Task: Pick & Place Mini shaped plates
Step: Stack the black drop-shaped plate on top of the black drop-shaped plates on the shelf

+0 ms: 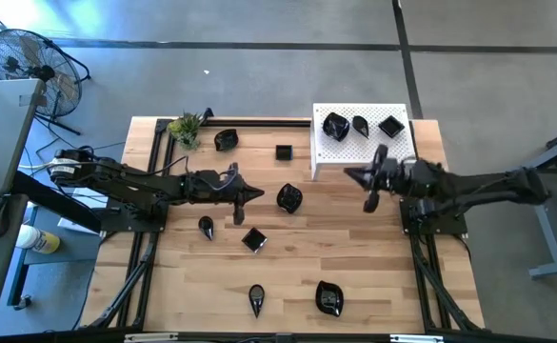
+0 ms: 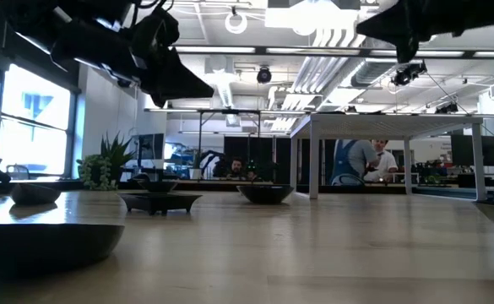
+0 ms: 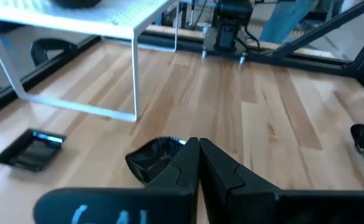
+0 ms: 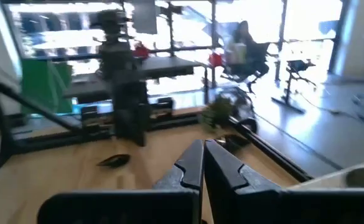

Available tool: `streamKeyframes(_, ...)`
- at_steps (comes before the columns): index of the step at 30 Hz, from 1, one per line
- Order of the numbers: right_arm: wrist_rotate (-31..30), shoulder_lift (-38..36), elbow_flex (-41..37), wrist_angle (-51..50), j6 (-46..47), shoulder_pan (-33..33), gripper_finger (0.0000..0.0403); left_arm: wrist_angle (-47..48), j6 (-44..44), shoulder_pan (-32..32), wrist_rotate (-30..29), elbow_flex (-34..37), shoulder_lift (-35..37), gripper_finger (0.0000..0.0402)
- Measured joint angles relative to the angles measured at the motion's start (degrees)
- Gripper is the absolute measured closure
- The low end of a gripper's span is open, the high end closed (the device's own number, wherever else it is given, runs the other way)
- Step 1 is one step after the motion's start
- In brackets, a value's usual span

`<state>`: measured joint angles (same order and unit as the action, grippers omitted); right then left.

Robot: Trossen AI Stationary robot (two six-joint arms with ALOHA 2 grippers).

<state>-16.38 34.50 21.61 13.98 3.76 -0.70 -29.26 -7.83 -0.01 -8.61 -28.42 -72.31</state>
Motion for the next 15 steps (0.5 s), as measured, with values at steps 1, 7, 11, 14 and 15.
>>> streamKeyframes(1, -0.02, 0.44, -1.68, 2.94, -0.75, -1.05, 0.0402, 0.51, -0.27, 0.00, -0.12, 0.00, 0.00, 0.0399)
streamKeyframes(7, -2.75, 1.88, -8.93, 16.35, -2.57, -5.11, 0.0402, 8.67, -2.83, 0.00, -0.12, -0.56, 0.00, 0.0399)
streamKeyframes(11, -2.75, 1.66, -10.06, 18.34, -4.25, -5.88, 0.0401, 20.30, -5.67, 0.00, 0.07, -3.95, 0.00, 0.0398)
streamKeyframes(14, -2.23, 1.82, -10.19, 18.68, -4.28, -5.84, 0.0402, 28.90, -7.82, 0.00, 1.90, -6.77, 0.00, 0.0398)
streamKeyframes(15, -2.10, 1.97, -10.19, 18.73, -4.37, -5.84, 0.0402, 31.08, -8.69, 0.00, 2.61, -7.55, -0.20, 0.0398)
